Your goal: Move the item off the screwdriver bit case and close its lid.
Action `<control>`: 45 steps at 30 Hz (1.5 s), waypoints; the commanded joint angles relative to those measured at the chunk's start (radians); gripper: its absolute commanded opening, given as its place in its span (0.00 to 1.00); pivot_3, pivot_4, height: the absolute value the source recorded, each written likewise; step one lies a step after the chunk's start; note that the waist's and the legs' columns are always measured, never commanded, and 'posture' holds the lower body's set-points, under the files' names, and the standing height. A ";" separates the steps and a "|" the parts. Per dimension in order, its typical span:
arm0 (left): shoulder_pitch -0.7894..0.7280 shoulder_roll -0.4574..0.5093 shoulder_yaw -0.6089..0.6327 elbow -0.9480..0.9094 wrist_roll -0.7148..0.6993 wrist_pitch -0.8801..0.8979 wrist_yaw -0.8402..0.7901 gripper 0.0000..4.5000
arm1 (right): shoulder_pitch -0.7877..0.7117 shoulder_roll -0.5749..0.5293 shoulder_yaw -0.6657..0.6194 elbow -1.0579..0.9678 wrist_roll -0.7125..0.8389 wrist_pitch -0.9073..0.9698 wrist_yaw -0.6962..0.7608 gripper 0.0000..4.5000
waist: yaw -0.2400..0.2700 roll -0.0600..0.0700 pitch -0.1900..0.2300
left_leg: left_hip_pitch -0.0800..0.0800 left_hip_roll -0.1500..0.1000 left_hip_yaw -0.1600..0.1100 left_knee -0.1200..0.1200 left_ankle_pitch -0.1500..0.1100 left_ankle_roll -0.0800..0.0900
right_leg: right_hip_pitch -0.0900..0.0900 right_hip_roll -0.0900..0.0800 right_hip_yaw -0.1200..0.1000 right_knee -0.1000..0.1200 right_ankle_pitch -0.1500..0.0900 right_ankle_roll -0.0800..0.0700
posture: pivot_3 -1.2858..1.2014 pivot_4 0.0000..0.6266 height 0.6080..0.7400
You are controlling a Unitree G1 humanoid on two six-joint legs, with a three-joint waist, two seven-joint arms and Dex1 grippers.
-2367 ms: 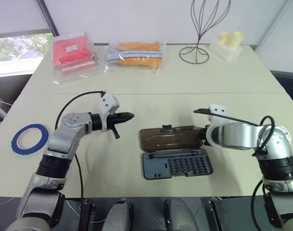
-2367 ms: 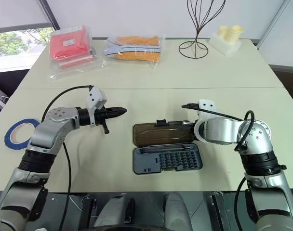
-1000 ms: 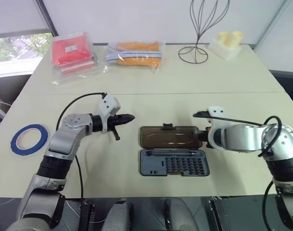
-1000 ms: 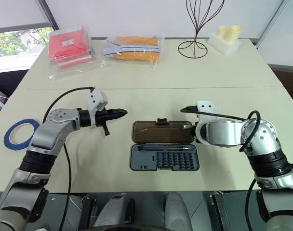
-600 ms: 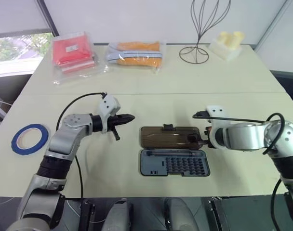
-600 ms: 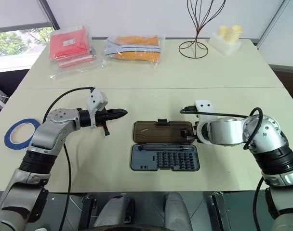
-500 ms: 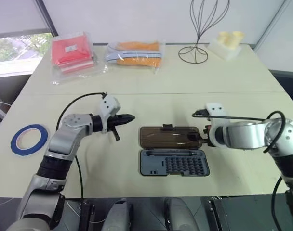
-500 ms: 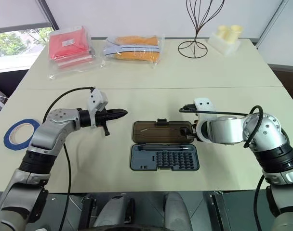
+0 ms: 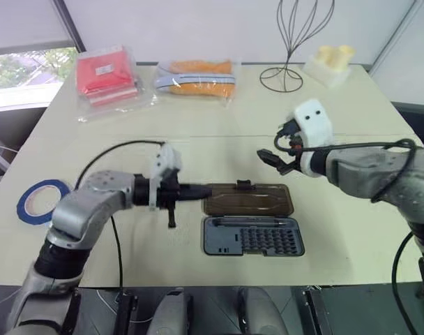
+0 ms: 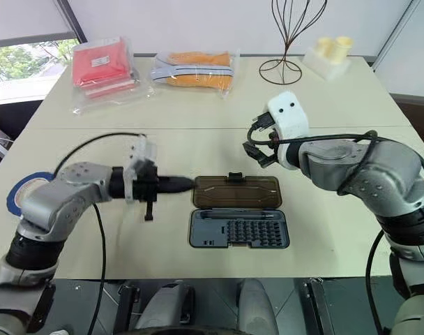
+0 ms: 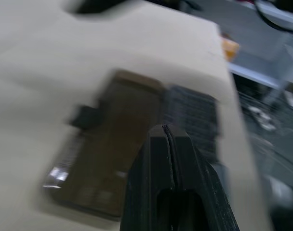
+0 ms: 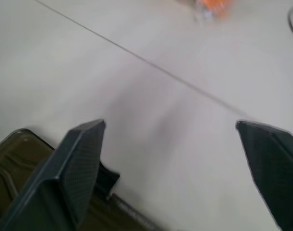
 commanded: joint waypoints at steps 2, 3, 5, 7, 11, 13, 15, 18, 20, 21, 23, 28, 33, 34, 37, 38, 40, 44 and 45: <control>-0.004 0.018 -0.085 -0.004 0.046 -0.044 -0.048 0.00 | 0.007 -0.007 0.072 0.053 -0.269 -0.134 0.277 1.00 | -0.001 0.000 0.000 | 0.000 0.000 0.001 0.000 0.000 0.000 | 0.000 0.000 0.000 0.000 0.000 0.000 | 0.52 0.24 1.00; -0.002 0.020 -0.101 0.005 0.058 -0.054 -0.055 0.00 | -0.001 -0.003 0.100 0.074 -0.309 -0.129 0.328 1.00 | -0.001 0.000 0.000 | 0.000 0.000 0.001 0.000 0.000 0.000 | 0.000 0.000 0.000 0.000 0.000 0.000 | 0.52 0.24 1.00; 0.005 0.019 -0.126 0.016 0.074 -0.070 -0.065 0.00 | -0.007 0.009 0.131 0.101 -0.390 -0.169 0.428 1.00 | -0.004 0.000 0.000 | 0.001 0.000 0.001 0.000 0.000 0.000 | 0.000 0.000 0.000 0.000 0.000 0.000 | 0.52 0.24 1.00; 0.011 0.017 -0.143 0.026 0.090 -0.084 -0.068 0.00 | -0.009 0.040 0.113 0.126 -0.419 -0.175 0.484 1.00 | -0.006 0.000 0.000 | 0.001 0.000 0.001 0.000 0.000 0.000 | 0.000 0.000 0.000 0.000 0.000 0.000 | 0.52 0.24 1.00; 0.028 0.006 -0.175 0.046 0.134 -0.122 -0.058 0.00 | -0.028 0.077 0.099 0.189 -0.537 -0.249 0.576 1.00 | -0.002 0.000 0.000 | 0.001 0.000 0.000 0.000 0.000 0.000 | 0.000 0.000 0.000 0.000 0.000 0.000 | 0.52 0.24 1.00; 0.035 -0.004 -0.177 0.056 0.144 -0.125 -0.046 0.00 | -0.028 0.090 0.086 0.212 -0.597 -0.294 0.593 1.00 | 0.000 0.000 0.000 | 0.001 0.000 0.000 0.000 0.000 0.000 | 0.000 0.000 0.000 0.000 0.000 0.000 | 0.52 0.24 1.00; 0.048 -0.007 -0.187 0.063 0.163 -0.140 -0.044 0.00 | -0.024 0.108 0.056 0.242 -0.620 -0.317 0.614 1.00 | 0.000 0.000 0.000 | 0.001 0.000 0.001 0.000 0.000 0.000 | 0.000 0.000 0.000 0.000 0.000 0.000 | 0.52 0.24 1.00; 0.069 -0.002 -0.205 0.067 0.196 -0.159 -0.040 0.00 | -0.010 0.126 0.021 0.270 -0.652 -0.349 0.659 1.00 | 0.000 0.000 0.000 | 0.001 0.000 0.001 0.000 0.000 -0.001 | 0.000 0.000 0.000 0.000 0.000 0.000 | 0.52 0.24 1.00; 0.078 0.002 -0.216 0.070 0.210 -0.171 -0.044 0.00 | -0.003 0.151 -0.010 0.283 -0.655 -0.369 0.680 1.00 | 0.000 0.000 0.000 | 0.001 0.000 0.001 0.000 0.001 -0.001 | 0.000 0.000 0.000 0.000 0.000 0.000 | 0.52 0.24 1.00; 0.084 0.002 -0.222 0.073 0.218 -0.178 -0.045 0.00 | 0.007 0.161 -0.024 0.286 -0.677 -0.427 0.683 1.00 | 0.000 0.000 0.000 | 0.001 0.000 0.001 0.000 0.001 -0.001 | 0.000 0.000 0.000 0.000 0.000 0.000 | 0.52 0.24 1.00; 0.090 0.000 -0.228 0.078 0.231 -0.191 -0.049 0.00 | 0.016 0.167 -0.031 0.295 -0.706 -0.466 0.716 1.00 | -0.001 0.000 0.000 | 0.001 0.000 0.001 0.000 0.001 -0.001 | 0.000 0.000 0.000 0.000 0.000 0.000 | 0.52 0.24 1.00; 0.088 -0.009 -0.229 0.086 0.240 -0.202 -0.047 0.00 | 0.024 0.130 0.006 0.327 -0.758 -0.474 0.873 1.00 | -0.001 0.000 0.000 | 0.001 0.000 0.001 0.000 0.001 -0.001 | 0.000 0.000 0.000 0.001 0.000 0.000 | 0.52 0.24 1.00; 0.076 -0.018 -0.224 0.097 0.246 -0.207 -0.045 0.00 | 0.052 0.094 0.048 0.347 -0.790 -0.479 1.047 1.00 | 0.000 0.000 0.000 | 0.001 0.000 0.001 0.000 0.000 0.000 | 0.000 0.000 0.000 0.000 0.000 0.000 | 0.52 0.24 1.00; 0.075 -0.019 -0.224 0.098 0.246 -0.206 -0.045 0.00 | 0.054 0.094 0.049 0.351 -0.798 -0.476 1.064 1.00 | -0.001 0.000 0.000 | 0.001 0.000 0.001 0.000 0.000 0.000 | 0.000 0.000 0.000 0.001 0.000 0.000 | 0.52 0.24 1.00; 0.071 -0.024 -0.222 0.099 0.247 -0.204 -0.044 0.00 | 0.052 0.106 0.055 0.383 -0.825 -0.479 1.099 1.00 | -0.003 0.000 0.000 | 0.001 0.000 0.001 0.000 0.000 -0.001 | 0.000 0.000 0.000 0.001 0.000 0.000 | 0.52 0.24 1.00; 0.070 -0.026 -0.222 0.099 0.249 -0.204 -0.043 0.00 | 0.048 0.116 0.055 0.399 -0.832 -0.480 1.103 1.00 | -0.003 0.000 0.000 | 0.002 0.000 0.001 0.000 0.000 -0.001 | 0.000 0.000 0.000 0.002 0.000 0.000 | 0.52 0.24 1.00; 0.069 -0.029 -0.223 0.098 0.250 -0.205 -0.042 0.00 | 0.036 0.139 0.051 0.430 -0.841 -0.471 1.110 1.00 | -0.003 0.000 0.000 | 0.002 0.000 0.001 0.001 0.000 -0.001 | 0.000 0.000 0.000 0.003 0.000 0.000 | 0.52 0.24 1.00; 0.068 -0.033 -0.223 0.100 0.254 -0.207 -0.044 0.00 | 0.008 0.182 0.044 0.500 -0.856 -0.469 1.130 1.00 | -0.002 0.000 0.000 | 0.002 0.000 0.001 0.001 0.003 -0.005 | 0.000 0.000 0.000 0.003 0.000 0.000 | 0.52 0.24 1.00; 0.069 -0.034 -0.222 0.100 0.255 -0.208 -0.044 0.00 | 0.001 0.192 0.044 0.521 -0.862 -0.474 1.133 1.00 | -0.002 0.000 0.000 | 0.002 0.000 0.001 0.001 0.003 -0.005 | 0.000 0.000 0.000 0.003 0.000 0.000 | 0.52 0.24 1.00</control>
